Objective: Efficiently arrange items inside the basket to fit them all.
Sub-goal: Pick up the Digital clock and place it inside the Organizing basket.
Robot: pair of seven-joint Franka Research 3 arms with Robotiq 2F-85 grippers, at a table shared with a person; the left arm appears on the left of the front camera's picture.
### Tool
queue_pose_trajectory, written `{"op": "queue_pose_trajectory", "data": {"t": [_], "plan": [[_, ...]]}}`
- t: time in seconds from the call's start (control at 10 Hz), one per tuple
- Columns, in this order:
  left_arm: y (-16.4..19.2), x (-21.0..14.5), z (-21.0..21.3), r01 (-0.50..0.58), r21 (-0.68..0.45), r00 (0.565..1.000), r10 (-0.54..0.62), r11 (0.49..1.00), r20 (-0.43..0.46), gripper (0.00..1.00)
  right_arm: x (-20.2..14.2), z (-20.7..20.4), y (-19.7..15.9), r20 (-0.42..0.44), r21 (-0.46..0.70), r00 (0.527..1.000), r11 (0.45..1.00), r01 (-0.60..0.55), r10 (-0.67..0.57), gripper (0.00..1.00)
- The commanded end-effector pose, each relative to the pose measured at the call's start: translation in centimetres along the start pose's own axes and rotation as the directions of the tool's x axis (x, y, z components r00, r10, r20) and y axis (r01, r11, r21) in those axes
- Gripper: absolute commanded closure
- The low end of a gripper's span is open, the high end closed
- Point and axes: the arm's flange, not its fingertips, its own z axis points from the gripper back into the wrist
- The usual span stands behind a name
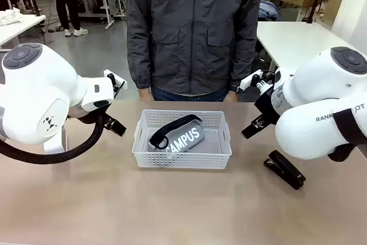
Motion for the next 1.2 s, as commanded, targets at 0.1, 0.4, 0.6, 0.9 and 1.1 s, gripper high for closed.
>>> {"op": "queue_pose_trajectory", "data": {"t": [0.1,0.4,0.6,0.9,1.1], "plan": [[0.00,0.01,0.01,0.000,0.000,1.000,0.000,1.000,0.000,0.00,0.00,0.01,0.00,0.000,0.000,1.000,1.000,0.000,0.000,0.00],[0.00,0.01,0.01,0.000,0.000,1.000,0.000,1.000,0.000,0.00,0.00,0.01,0.00,0.000,0.000,1.000,1.000,0.000,0.000,0.00],[0.00,0.01,0.01,0.000,0.000,1.000,0.000,1.000,0.000,0.00,0.00,0.01,0.00,0.000,0.000,1.000,1.000,0.000,0.000,0.00],[0.00,0.01,0.01,0.000,0.000,1.000,0.000,1.000,0.000,0.00,0.00,0.01,0.00,0.000,0.000,1.000,1.000,0.000,0.000,0.00],[0.00,0.01,0.01,0.000,0.000,1.000,0.000,1.000,0.000,0.00,0.00,0.01,0.00,0.000,0.000,1.000,1.000,0.000,0.000,0.00]]}}
